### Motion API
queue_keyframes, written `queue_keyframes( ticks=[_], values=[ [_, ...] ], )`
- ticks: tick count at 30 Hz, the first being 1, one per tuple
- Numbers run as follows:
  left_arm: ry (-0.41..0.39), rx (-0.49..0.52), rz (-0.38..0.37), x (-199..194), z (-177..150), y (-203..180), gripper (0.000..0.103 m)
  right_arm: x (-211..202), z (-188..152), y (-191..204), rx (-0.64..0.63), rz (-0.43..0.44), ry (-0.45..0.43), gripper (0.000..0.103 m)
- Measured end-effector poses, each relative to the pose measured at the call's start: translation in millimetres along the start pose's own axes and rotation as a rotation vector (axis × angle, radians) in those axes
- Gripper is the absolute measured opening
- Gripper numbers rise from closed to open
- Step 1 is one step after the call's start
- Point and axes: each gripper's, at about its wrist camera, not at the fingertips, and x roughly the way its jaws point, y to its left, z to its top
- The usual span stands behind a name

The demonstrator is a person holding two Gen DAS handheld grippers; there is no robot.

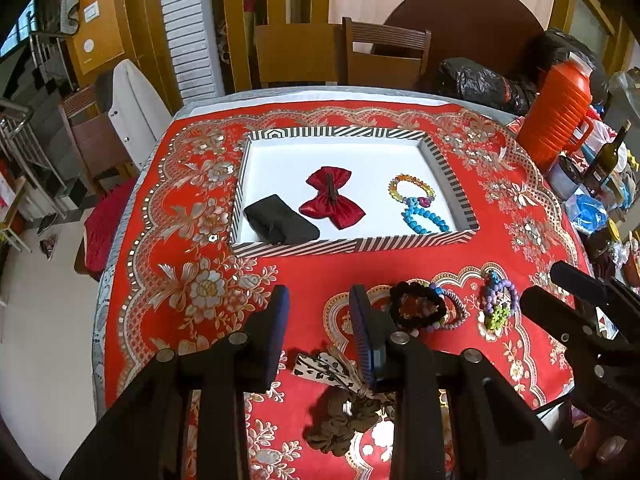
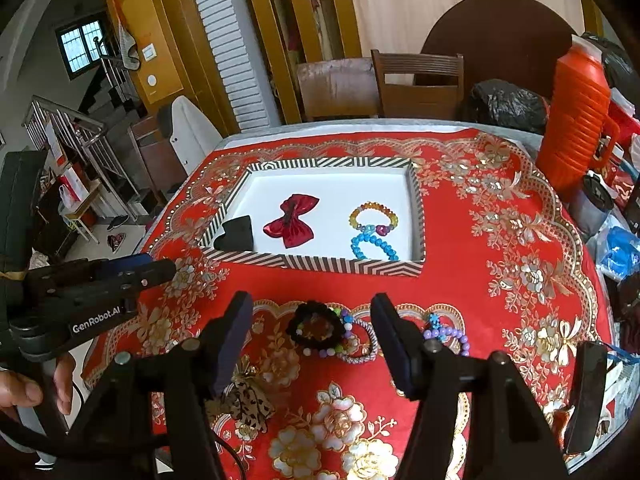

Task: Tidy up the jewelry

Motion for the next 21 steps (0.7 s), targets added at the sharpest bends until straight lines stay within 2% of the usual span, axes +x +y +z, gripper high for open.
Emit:
queue_keyframes(
  ticks=[21],
  values=[
    [0.036, 0.006, -0.006, 11.7, -2.8, 0.3, 0.018, 13.5, 0.3, -6.9, 0.022, -0.001, 0.032, 0.065]
  ],
)
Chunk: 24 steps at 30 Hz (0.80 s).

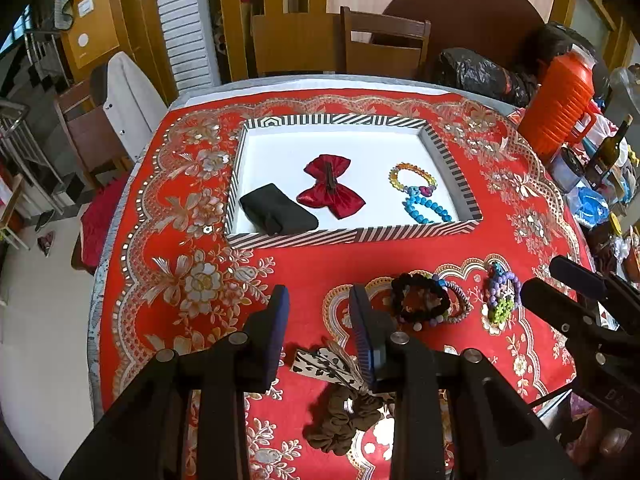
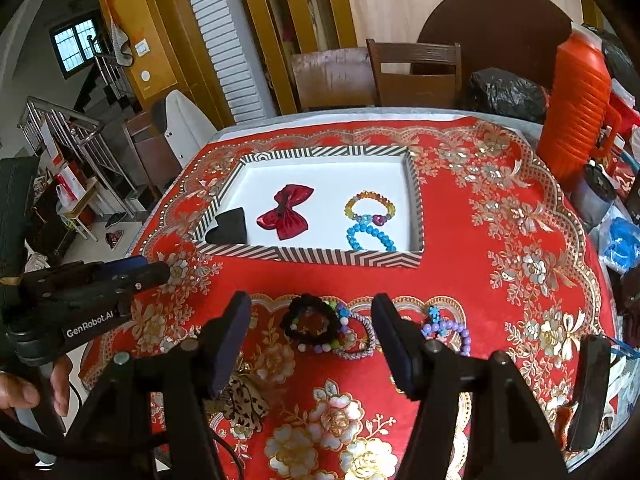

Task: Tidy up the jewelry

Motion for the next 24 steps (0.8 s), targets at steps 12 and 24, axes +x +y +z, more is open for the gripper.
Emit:
queue_keyframes(
  ticks=[12, 24],
  values=[
    [0.021, 0.003, -0.004, 9.2, 0.5, 0.7, 0.018, 11.0, 1.7, -0.7, -0.003, 0.001, 0.023, 0.065],
    [0.091, -0.056, -0.065, 19.7, 2.2, 28.3, 0.018, 19.2, -3.0, -11.8, 0.001, 0.011, 0.053, 0.066]
  ],
)
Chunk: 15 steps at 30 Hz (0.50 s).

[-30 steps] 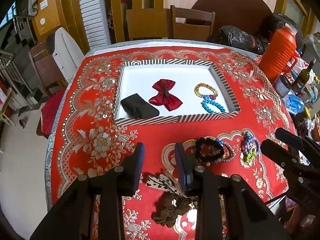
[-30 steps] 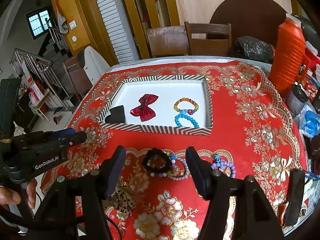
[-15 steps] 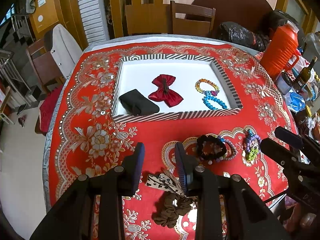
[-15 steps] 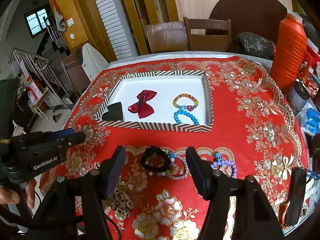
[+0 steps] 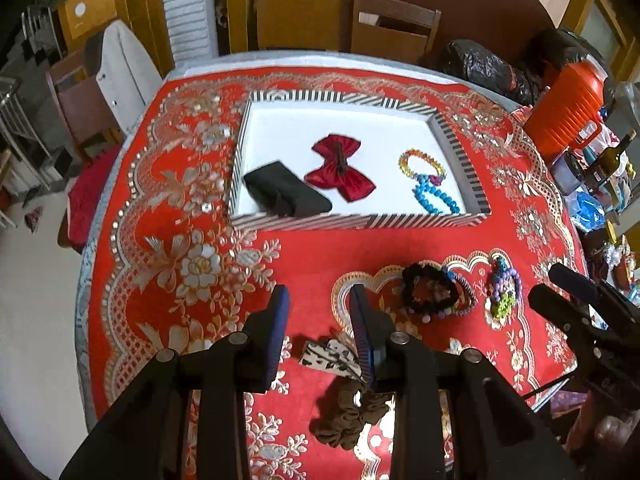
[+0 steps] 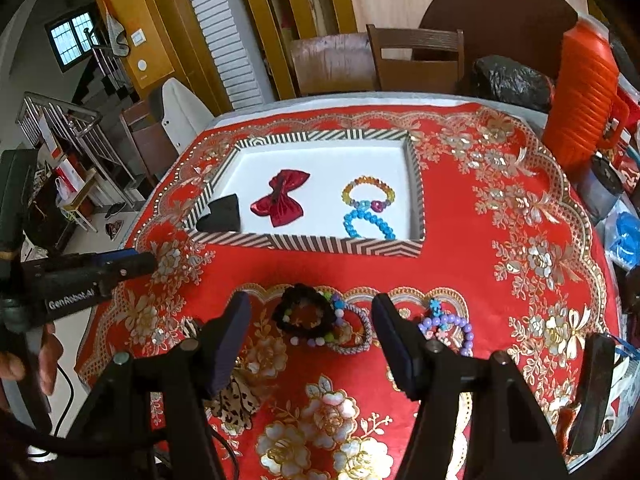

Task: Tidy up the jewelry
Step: 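Grasp the leopard bow scrunchie with the left tool while the right grasps the black scrunchie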

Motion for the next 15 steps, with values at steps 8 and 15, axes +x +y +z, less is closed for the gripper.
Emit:
queue_keyframes(
  ticks=[8, 15],
  values=[
    [0.097, 0.009, -0.084, 14.8, -20.2, 1.3, 0.018, 11.6, -13.7, -18.4, -0.011, 0.009, 0.060, 0.066],
    [0.190, 0.097, -0.154, 24.3, -44.3, -7.7, 0.018, 24.7, -17.7, -27.3, -0.025, 0.032, 0.098, 0.066]
  ],
)
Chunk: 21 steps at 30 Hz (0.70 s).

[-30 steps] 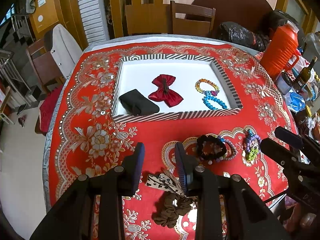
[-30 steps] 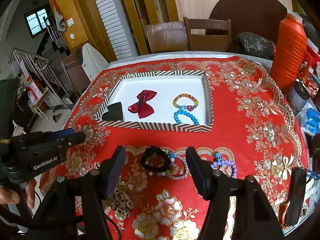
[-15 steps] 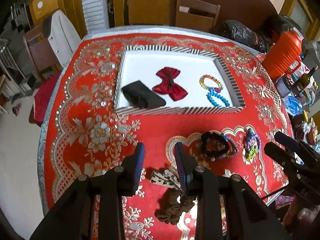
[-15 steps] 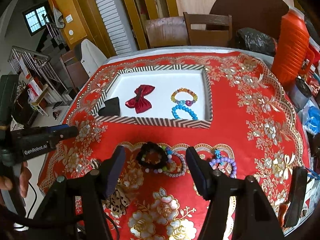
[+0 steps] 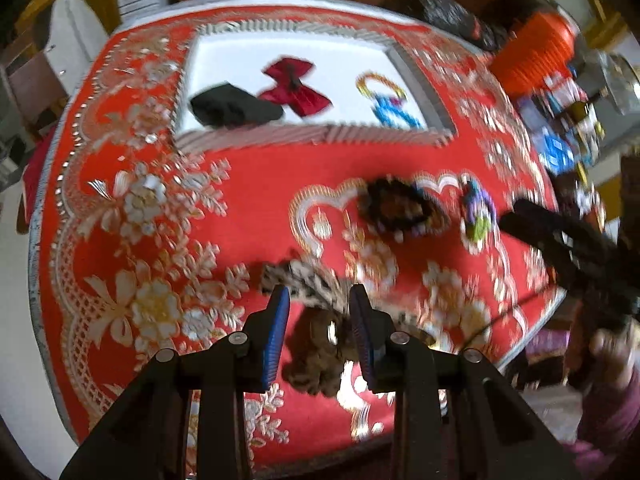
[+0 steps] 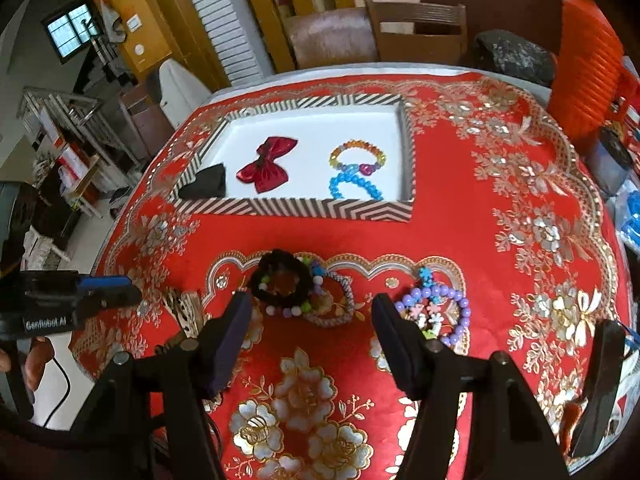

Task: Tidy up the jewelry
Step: 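Grasp the leopard bow scrunchie with the left tool while the right grasps the black scrunchie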

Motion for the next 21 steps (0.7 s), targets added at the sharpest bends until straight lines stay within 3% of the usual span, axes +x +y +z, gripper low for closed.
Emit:
queue_keyframes(
  ticks=[8, 10, 12, 16, 18, 21],
  values=[
    [0.111, 0.031, -0.015, 32.1, -25.3, 0.3, 0.018, 41.0, 14.7, 16.4, -0.152, 0.013, 0.039, 0.062],
    [0.121, 0.041, -0.012, 37.7, -28.9, -3.0, 0.019, 54.9, 18.4, 18.6, -0.185, 0.010, 0.071, 0.053],
    [0.127, 0.042, -0.006, 43.2, -30.3, -5.1, 0.019, 65.0, 20.4, 21.8, -0.220, 0.009, 0.097, 0.035],
    [0.139, 0.024, 0.007, 55.1, -31.0, -6.5, 0.019, 83.2, 22.3, 27.9, -0.273, 0.005, 0.132, 0.030],
    [0.140, 0.014, 0.012, 59.7, -31.6, -6.5, 0.019, 90.2, 22.0, 30.3, -0.293, 0.005, 0.146, 0.016],
    [0.130, -0.022, -0.027, 63.0, -31.1, -2.2, 0.018, 94.0, 22.3, 26.9, -0.282, 0.011, 0.159, 0.005]
  ],
)
